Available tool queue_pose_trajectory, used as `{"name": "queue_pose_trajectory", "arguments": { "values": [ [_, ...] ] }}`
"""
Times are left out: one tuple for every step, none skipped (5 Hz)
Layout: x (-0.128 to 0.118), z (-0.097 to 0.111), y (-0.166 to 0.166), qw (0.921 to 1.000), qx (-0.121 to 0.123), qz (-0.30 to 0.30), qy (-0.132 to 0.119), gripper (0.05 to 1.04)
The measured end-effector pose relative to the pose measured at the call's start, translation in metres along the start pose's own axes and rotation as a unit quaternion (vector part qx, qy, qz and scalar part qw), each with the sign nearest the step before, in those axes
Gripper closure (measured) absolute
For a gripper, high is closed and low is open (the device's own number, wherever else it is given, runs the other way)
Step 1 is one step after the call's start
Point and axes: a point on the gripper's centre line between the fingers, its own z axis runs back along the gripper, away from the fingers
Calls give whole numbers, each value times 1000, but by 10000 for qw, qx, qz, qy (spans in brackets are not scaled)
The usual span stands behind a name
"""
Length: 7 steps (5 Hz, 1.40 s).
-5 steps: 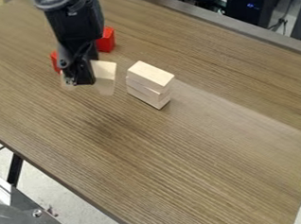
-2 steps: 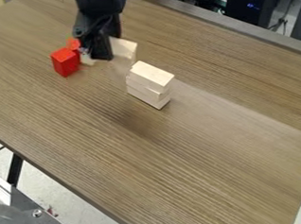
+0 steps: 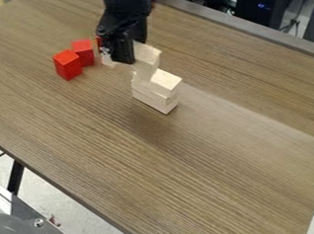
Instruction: Put the arch on top of the rectangular block
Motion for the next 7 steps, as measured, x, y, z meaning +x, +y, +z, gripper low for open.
{"name": "queue_pose_trajectory", "arguments": {
  "values": [
    [6,-5,2,9996,-200,-212,65,537],
    [11,-9,5,9986,-388,-361,15,537],
    [14,-15,10,9974,-588,-420,-52,537],
    [15,-16,9,9968,-680,-407,-85,537],
    [17,-16,13,9966,-703,-395,-155,537],
    [19,-18,15,9960,-760,-395,-251,537],
    [18,-19,17,9961,-758,-380,-262,537]
  ]
}}
